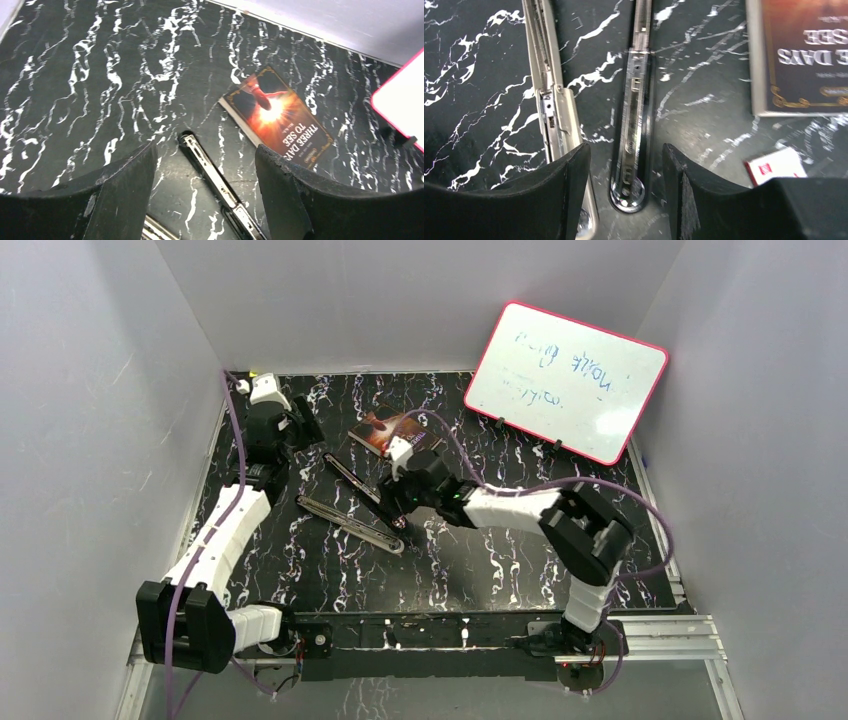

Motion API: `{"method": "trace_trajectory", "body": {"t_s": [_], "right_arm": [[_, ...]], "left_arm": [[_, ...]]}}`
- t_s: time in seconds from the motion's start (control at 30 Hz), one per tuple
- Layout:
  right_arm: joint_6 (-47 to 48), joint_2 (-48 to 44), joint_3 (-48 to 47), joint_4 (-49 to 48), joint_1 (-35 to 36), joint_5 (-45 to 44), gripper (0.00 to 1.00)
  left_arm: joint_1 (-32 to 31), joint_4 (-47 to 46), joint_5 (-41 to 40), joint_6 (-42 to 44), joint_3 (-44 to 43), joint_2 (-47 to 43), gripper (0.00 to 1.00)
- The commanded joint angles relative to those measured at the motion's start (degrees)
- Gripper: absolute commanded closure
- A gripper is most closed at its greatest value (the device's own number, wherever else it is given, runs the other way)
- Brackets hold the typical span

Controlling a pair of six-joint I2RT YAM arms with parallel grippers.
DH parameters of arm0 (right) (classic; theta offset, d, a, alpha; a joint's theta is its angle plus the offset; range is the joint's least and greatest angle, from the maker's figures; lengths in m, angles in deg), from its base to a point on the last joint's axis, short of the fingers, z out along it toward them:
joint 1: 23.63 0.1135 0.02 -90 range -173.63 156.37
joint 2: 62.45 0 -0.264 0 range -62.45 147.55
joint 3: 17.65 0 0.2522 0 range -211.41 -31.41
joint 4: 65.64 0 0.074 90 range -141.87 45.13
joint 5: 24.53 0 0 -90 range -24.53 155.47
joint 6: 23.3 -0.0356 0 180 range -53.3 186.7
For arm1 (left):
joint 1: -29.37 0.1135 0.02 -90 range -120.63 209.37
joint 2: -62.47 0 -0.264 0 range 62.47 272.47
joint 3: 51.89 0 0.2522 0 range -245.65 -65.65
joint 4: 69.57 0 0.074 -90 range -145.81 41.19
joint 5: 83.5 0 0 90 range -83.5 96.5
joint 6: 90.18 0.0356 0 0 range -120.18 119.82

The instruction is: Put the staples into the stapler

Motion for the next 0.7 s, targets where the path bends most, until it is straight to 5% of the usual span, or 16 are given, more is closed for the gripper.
{"method": "trace_trajectory", "body": {"t_s": [0.0,0.37,0.67], "right_arm": [[3.06,8.08,-7.1,-4.51,2.41,-0.8,0.37],[4.05,13.08,-11.17,-0.94,2.55,-3.2,0.43],[7.84,13.82,-10.97,0.83,2.51,-0.18,0.77]], "left_arm": [[0.84,-0.68,-5.82,1.36,2.1,-2.7,0.3],[0.84,-0.74,-5.72,2.57,2.02,-3.21,0.3],[0.84,-0.87,-5.37,3.07,2.01,-3.22,0.3]]}}
